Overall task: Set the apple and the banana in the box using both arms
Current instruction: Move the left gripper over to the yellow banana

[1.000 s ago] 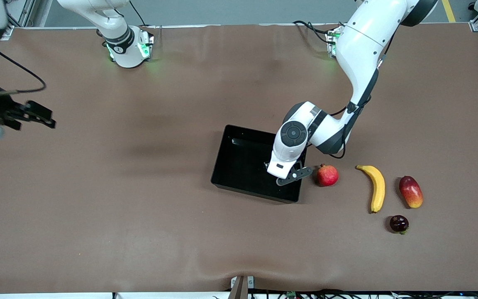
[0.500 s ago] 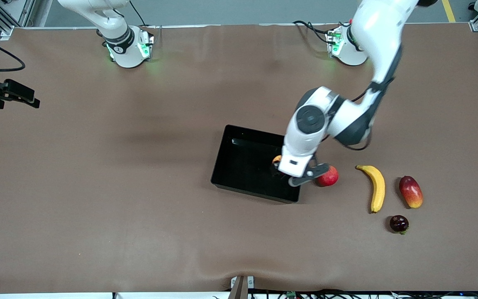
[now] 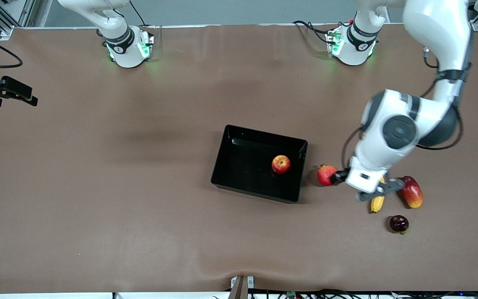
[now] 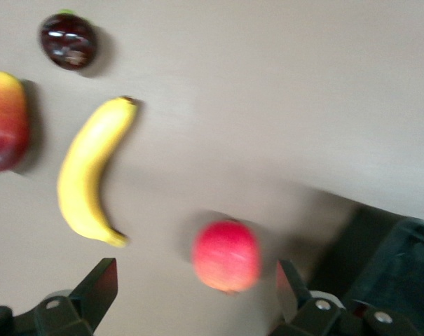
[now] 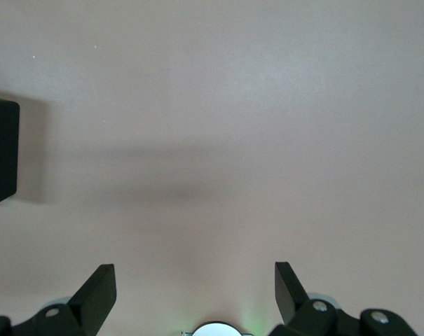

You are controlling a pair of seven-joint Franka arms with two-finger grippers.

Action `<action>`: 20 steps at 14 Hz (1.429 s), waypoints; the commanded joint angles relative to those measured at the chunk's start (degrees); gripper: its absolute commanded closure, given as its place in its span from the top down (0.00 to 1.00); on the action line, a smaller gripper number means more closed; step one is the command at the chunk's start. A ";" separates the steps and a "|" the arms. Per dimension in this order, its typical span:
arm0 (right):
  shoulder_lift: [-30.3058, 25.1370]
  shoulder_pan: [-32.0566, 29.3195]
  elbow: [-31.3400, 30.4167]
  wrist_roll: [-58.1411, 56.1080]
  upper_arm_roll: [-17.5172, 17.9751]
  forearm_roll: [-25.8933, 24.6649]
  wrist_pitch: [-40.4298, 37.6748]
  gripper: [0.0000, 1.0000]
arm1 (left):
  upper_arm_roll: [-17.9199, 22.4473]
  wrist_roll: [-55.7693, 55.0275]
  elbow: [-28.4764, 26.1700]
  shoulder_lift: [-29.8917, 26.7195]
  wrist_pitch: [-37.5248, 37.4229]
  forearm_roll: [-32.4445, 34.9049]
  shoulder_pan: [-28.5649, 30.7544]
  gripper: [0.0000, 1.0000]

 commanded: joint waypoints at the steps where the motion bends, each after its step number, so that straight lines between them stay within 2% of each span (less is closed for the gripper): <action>1: -1.01 -0.95 -0.08 -0.51 0.67 -0.75 0.50 1.00 | -0.62 6.72 -0.93 3.49 0.56 1.08 6.01 1.00; 6: -0.04 -1.39 -0.17 -0.51 0.67 -0.75 3.67 1.00 | -0.54 13.16 -1.98 9.91 5.48 1.26 13.06 1.00; 10: 0.31 -1.57 -0.17 -0.60 0.67 -0.84 4.46 1.00 | -0.54 13.34 -1.98 12.99 7.07 1.26 13.51 1.00; 11: 0.40 -1.57 -0.17 -0.60 0.67 -1.19 4.81 1.00 | -0.54 13.34 -1.98 13.35 7.25 1.26 13.42 0.87; 13: 0.66 -1.65 -0.17 -0.43 0.67 -1.19 4.90 1.00 | -0.54 13.34 -1.98 13.87 7.25 1.26 13.24 0.53; 14: 0.66 -1.65 -0.17 -0.42 0.67 -1.19 4.99 1.00 | -0.45 13.34 -1.98 14.14 7.25 1.26 13.07 0.42; 16: 0.66 -1.57 -0.17 -0.42 0.67 -1.10 5.08 1.00 | -0.45 13.43 -2.07 14.58 7.16 1.43 13.07 0.31; 17: 0.66 -1.57 -0.17 -0.42 0.67 -1.10 5.60 1.00 | -0.36 13.51 -2.07 14.58 7.16 1.52 13.07 0.14; 18: 0.66 -1.48 -0.17 -0.42 0.67 -1.10 5.95 1.00 | -0.45 13.51 -2.07 14.32 6.81 1.52 12.98 0.00; 20: 0.66 -1.48 -0.17 -0.51 0.67 -1.10 6.13 1.00 | -0.45 14.65 -1.98 13.36 5.85 1.52 12.54 0.00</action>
